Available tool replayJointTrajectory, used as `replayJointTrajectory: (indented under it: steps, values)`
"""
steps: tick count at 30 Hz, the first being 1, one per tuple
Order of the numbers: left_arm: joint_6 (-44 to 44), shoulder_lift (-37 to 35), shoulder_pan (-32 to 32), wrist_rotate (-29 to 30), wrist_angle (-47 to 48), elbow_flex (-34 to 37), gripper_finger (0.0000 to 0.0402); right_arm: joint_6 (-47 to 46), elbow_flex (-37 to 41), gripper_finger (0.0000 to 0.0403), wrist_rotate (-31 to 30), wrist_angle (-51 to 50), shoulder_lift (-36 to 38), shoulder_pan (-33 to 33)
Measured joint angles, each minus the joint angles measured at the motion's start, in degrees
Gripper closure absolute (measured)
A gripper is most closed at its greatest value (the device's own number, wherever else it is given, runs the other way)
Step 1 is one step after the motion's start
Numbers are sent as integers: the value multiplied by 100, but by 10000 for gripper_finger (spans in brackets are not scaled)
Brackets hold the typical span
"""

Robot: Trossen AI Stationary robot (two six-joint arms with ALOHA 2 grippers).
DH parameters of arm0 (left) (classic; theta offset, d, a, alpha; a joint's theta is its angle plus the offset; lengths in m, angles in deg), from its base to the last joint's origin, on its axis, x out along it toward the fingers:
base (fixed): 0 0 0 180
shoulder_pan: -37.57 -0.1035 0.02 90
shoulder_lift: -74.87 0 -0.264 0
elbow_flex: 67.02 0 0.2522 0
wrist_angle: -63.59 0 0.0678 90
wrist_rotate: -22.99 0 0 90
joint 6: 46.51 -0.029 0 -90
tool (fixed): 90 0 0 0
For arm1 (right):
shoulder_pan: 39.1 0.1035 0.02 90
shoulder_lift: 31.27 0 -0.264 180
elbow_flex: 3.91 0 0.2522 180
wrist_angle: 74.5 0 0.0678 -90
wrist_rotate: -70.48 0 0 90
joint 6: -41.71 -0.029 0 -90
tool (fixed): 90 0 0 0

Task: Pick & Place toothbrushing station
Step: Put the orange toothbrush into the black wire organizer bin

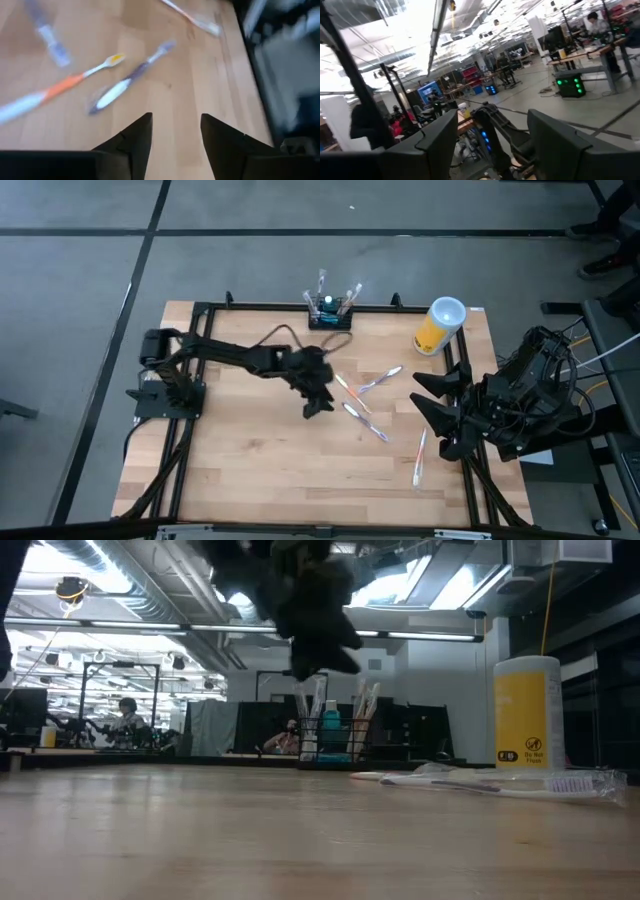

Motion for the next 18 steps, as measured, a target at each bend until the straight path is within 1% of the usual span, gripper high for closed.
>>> replayJointTrajectory:
  steps: [2,5,7,9,11,14,16,18]
  values:
    - [-772,379,110,92,542,-627,242,-2,0,160,-18,7,0,0]
    - [-1754,999,222,550,1278,-1488,244,-23,1,160,-55,8,0,0]
    - [-2257,1373,228,799,1437,-1999,243,-22,1,160,-139,2,0,0]
    - [-2641,1670,214,829,1614,-2424,241,-24,0,160,-168,4,0,0]
    - [-3013,1972,210,836,1675,-2775,240,-24,1,160,-171,2,0,0]
    - [-3479,2360,210,777,1781,-3114,241,-24,2,160,-168,2,0,0]
    - [-3694,2563,220,738,1836,-3264,244,-25,2,160,-168,1,0,0]
    - [-3929,2747,238,883,1808,-3368,246,-26,2,160,-166,0,0,0]
